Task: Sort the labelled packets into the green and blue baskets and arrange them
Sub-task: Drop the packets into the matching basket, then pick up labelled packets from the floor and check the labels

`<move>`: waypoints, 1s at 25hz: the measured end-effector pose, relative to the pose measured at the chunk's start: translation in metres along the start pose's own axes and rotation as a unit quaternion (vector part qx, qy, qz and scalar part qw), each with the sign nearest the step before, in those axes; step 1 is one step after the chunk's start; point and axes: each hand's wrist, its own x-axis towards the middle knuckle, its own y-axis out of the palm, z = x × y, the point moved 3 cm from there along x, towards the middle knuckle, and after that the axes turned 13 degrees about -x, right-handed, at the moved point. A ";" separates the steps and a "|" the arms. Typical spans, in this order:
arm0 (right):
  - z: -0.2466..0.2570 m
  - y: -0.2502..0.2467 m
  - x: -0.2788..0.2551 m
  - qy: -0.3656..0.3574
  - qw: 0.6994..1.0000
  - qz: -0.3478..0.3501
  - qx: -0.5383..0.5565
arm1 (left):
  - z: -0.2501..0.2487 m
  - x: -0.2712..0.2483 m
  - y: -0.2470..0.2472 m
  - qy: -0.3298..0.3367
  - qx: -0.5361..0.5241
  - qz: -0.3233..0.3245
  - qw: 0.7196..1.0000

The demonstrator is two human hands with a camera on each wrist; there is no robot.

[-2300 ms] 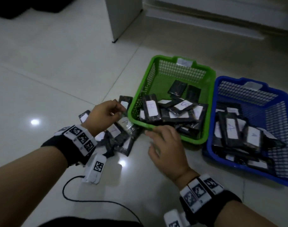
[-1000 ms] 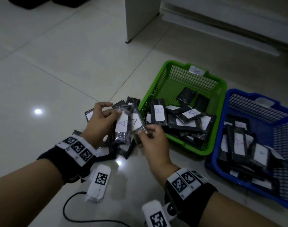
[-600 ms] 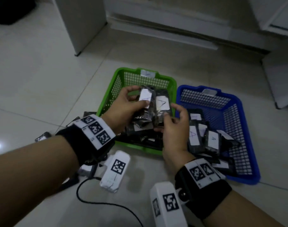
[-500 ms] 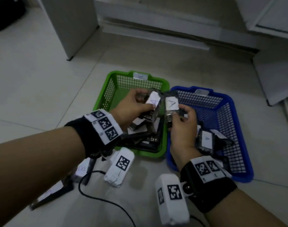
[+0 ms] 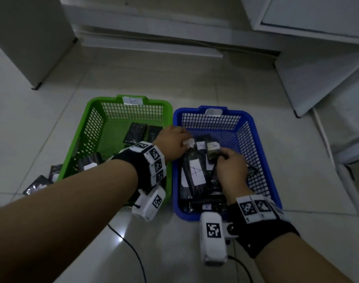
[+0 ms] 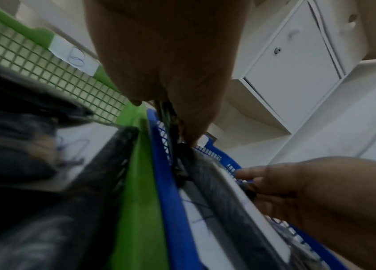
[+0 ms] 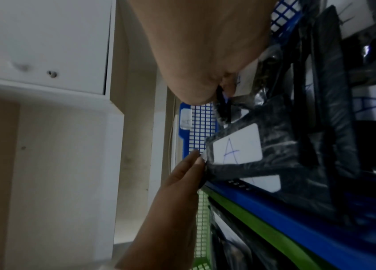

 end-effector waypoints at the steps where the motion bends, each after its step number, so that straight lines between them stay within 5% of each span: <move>1: 0.003 -0.001 -0.005 -0.019 0.998 -0.008 -0.053 | 0.005 -0.003 -0.001 0.011 0.015 0.021 1.000; 4: 0.028 -0.002 -0.028 -0.054 0.986 -0.033 -0.152 | 0.014 -0.029 -0.024 0.015 -0.090 0.024 0.996; 9: 0.086 0.032 -0.094 -0.252 0.958 -0.043 -0.128 | 0.050 -0.132 -0.078 -0.084 -0.254 -0.113 0.957; 14: 0.121 0.096 -0.188 -0.479 0.873 0.072 -0.059 | 0.096 -0.273 -0.094 -0.199 -0.267 -0.218 0.917; 17: 0.123 0.136 -0.237 -0.529 0.828 0.170 -0.069 | 0.115 -0.342 -0.086 -0.284 -0.247 -0.267 0.887; 21: 0.123 0.183 -0.271 -0.555 0.753 0.302 -0.184 | 0.137 -0.390 -0.061 -0.328 -0.151 -0.195 0.912; 25: 0.124 0.212 -0.266 -0.624 0.644 0.256 -0.361 | 0.149 -0.415 -0.031 -0.335 -0.129 -0.091 0.929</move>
